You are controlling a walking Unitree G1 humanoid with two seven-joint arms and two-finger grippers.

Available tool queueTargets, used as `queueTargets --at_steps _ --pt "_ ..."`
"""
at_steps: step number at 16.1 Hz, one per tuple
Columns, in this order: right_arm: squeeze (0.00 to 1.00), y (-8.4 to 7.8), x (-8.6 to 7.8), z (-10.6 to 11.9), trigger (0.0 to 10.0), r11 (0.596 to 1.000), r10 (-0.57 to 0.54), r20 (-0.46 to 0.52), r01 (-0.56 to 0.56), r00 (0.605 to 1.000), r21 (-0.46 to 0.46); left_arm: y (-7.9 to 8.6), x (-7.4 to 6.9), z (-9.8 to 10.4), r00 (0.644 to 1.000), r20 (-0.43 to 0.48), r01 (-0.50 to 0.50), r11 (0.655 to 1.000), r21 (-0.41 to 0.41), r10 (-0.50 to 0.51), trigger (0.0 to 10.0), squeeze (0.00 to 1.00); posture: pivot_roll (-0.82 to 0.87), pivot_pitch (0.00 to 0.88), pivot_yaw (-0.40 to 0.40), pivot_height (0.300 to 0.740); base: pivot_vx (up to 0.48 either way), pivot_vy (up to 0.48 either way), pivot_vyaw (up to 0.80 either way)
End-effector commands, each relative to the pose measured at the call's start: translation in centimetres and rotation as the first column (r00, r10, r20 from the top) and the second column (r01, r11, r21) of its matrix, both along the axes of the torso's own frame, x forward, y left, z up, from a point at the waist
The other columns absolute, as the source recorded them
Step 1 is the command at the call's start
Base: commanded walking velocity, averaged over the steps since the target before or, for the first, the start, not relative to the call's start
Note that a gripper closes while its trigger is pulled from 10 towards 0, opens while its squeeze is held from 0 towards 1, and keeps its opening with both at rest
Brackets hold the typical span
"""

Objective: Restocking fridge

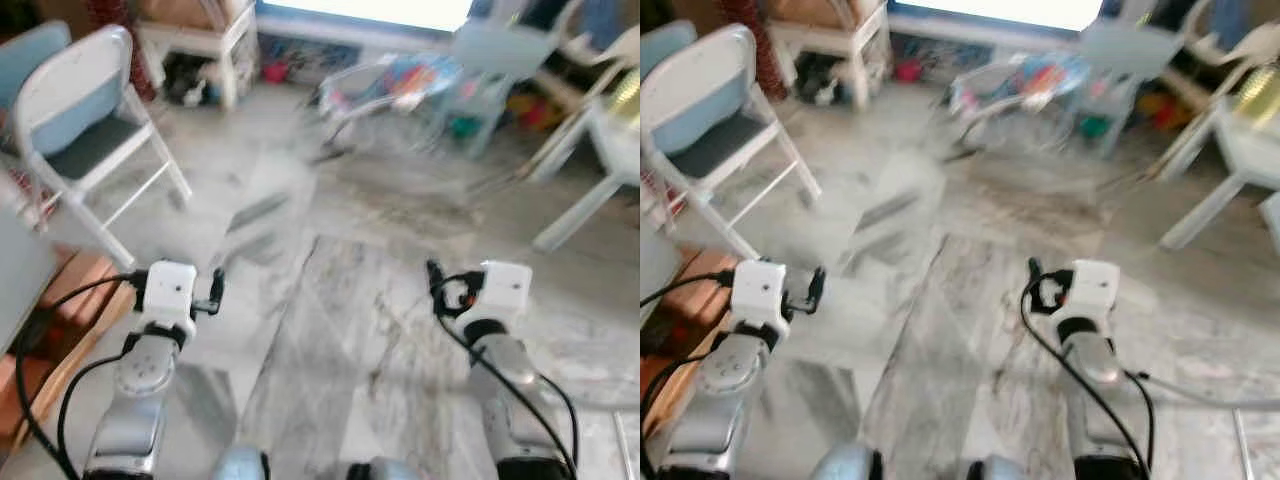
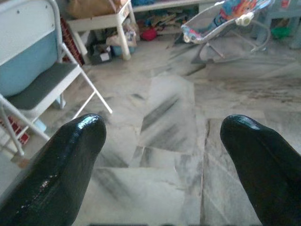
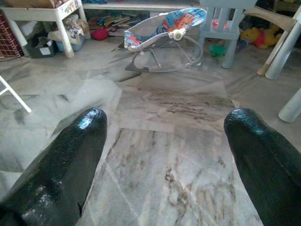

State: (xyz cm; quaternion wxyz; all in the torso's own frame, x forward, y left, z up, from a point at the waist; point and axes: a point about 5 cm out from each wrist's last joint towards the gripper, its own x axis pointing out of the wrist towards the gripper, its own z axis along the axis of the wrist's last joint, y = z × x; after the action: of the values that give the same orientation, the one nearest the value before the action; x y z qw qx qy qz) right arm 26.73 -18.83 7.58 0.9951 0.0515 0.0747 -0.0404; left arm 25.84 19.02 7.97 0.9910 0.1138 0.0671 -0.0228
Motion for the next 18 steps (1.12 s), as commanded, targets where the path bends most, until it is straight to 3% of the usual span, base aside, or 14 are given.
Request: queueTargets --at_steps 1,10,18 --pt "0.00 0.4 0.1 0.2 10.0 1.000 0.010 0.006 -0.010 1.000 0.005 0.5 -0.1 0.0 1.000 -0.006 -0.016 1.000 0.005 0.016 10.0 0.00 0.16 0.107 -0.067 0.740 0.000 0.476 0.00" --pt "0.00 1.0 0.0 -0.3 10.0 0.999 0.049 -0.010 -0.050 0.999 -0.019 -0.5 -0.6 -0.8 0.999 -0.048 0.002 0.998 -0.070 -0.005 10.0 0.00 0.17 0.108 -0.080 0.740 0.000 0.476 0.00" --pt "0.00 1.6 0.6 -0.1 10.0 0.997 0.073 -0.013 -0.073 0.997 -0.029 -1.5 -0.7 -1.0 0.998 -0.055 0.024 0.997 -0.078 -0.028 10.0 0.00 0.17 0.113 -0.091 0.740 0.000 0.473 0.00"
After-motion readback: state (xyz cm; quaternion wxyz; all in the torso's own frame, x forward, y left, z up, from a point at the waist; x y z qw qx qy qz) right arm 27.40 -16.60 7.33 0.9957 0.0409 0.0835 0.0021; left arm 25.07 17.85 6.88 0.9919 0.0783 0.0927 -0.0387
